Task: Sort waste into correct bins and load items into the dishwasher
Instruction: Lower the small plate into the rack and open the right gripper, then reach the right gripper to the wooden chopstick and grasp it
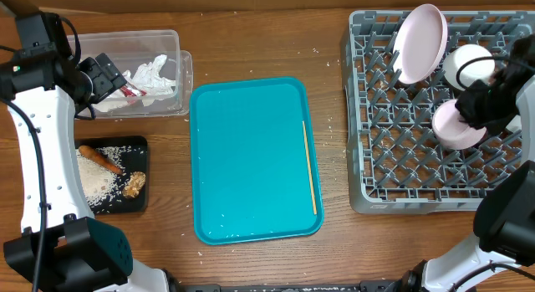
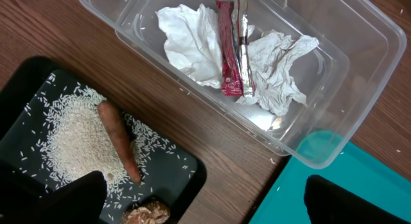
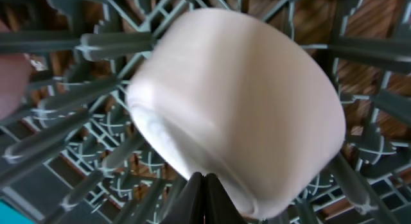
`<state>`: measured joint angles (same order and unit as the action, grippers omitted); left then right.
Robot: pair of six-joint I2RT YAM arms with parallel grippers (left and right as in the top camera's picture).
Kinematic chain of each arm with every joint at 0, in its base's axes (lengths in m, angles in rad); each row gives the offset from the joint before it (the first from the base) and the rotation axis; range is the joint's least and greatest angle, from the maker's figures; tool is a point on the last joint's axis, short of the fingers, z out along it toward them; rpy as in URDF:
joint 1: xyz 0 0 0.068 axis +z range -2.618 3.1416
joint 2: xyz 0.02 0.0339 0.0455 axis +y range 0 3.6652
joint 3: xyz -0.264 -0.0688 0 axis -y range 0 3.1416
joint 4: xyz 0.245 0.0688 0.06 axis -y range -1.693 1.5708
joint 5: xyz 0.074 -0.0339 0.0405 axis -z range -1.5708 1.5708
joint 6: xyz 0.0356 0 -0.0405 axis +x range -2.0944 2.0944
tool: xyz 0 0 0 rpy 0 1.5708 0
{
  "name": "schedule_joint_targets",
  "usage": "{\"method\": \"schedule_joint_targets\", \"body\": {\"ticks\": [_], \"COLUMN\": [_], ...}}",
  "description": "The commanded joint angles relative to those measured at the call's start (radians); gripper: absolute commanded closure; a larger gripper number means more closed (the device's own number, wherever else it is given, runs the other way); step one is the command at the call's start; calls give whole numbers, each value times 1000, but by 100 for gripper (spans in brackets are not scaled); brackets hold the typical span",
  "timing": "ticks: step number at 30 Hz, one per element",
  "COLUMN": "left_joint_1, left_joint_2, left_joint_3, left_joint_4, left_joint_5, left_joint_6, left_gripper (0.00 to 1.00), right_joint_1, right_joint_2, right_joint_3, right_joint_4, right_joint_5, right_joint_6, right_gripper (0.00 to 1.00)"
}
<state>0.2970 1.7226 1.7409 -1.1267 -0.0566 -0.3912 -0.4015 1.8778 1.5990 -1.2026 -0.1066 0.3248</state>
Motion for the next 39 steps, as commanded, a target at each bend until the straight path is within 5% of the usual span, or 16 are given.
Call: {"method": "schedule_joint_targets", "body": {"ticks": [1, 18, 26, 29, 33, 35, 39], "left_joint_1": [4, 4, 3, 4, 4, 4, 3], "left_joint_2": [6, 6, 6, 6, 6, 6, 6], "left_joint_3": [-3, -3, -3, -3, -3, -3, -3], "left_joint_4": [2, 2, 2, 1, 2, 1, 1], "left_joint_5": [2, 2, 2, 2, 2, 2, 2], "left_joint_6": [-16, -16, -16, -16, -16, -16, -16], "left_gripper": [0, 0, 0, 0, 0, 0, 0], "right_joint_1": [-13, -15, 119, 240, 426, 513, 662], "right_joint_2": [-2, -2, -13, -13, -13, -12, -9], "right_joint_3": [-15, 197, 314, 308, 293, 276, 207], "right_joint_4": [25, -102, -272, -315, -306, -277, -183], "right_joint_5": [27, 212, -264, -238, -178, -169, -92], "right_joint_6": [-6, 50, -195, -225, -225, -224, -137], "right_gripper": [96, 96, 95, 84, 40, 26, 14]}}
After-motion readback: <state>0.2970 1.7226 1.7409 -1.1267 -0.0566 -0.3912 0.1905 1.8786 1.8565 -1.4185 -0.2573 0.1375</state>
